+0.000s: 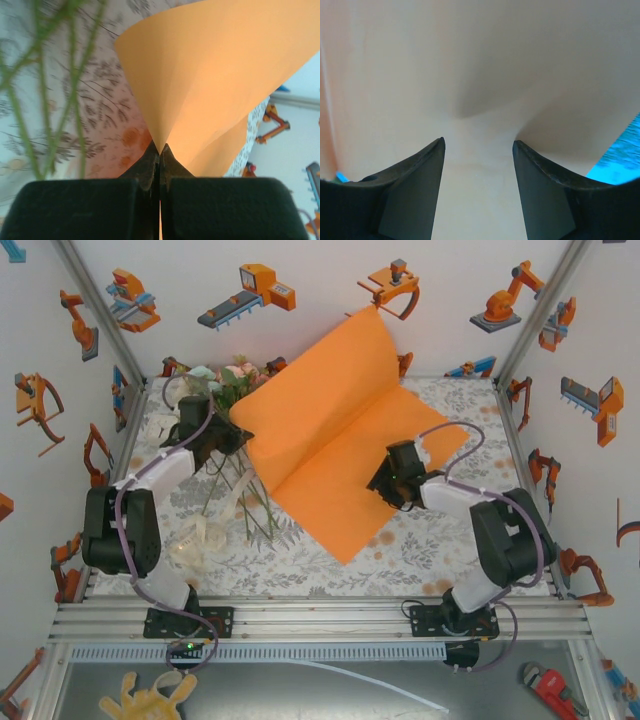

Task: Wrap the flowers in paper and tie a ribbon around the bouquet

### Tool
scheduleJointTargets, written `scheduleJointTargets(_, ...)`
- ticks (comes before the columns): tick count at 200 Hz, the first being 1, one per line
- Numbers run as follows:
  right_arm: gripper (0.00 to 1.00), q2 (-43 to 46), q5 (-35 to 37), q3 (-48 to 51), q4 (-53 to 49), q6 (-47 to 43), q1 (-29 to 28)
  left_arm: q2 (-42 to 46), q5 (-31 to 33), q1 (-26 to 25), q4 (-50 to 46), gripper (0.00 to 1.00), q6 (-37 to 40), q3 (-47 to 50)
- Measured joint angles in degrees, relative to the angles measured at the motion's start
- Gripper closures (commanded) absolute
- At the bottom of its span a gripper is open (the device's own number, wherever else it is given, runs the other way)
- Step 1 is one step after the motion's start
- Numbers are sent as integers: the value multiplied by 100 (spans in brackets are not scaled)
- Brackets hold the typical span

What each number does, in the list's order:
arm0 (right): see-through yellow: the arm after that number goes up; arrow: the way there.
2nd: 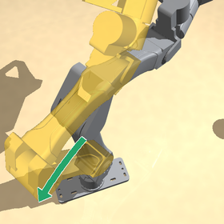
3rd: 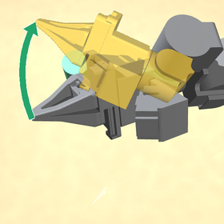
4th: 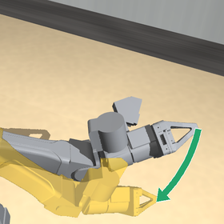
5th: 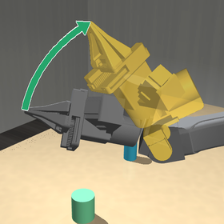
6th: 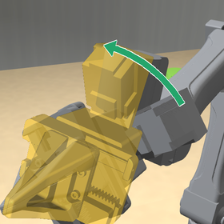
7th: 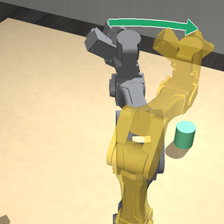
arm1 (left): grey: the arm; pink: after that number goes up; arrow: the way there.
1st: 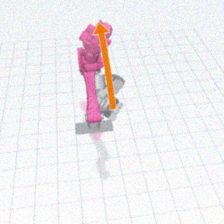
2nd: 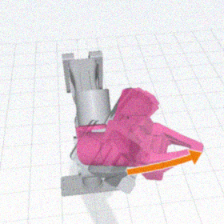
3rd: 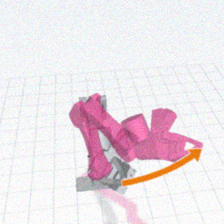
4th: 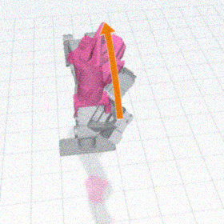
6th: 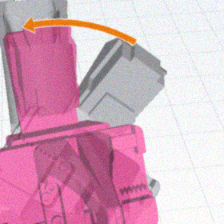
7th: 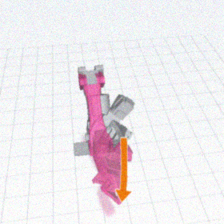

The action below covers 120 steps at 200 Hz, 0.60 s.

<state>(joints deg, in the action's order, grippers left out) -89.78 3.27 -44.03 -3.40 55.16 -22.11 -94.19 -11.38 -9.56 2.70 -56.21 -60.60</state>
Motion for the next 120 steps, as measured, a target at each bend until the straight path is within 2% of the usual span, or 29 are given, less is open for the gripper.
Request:
scheduleJointTargets(32,44,627,72,490,-332,37,372,-175,24,90,-201,87,13,-7)
scheduleJointTargets(49,42,916,66,660,-568,35,409,-310,72,33,-345,64,59,-7)
scheduleJointTargets(79,37,1346,-20,796,-1058,61,409,-391,387,7,-625,38,190,2)
scheduleJointTargets(120,32,2124,-76,649,-1674,42,409,4,1064,-17,-1276,37,841,-181)
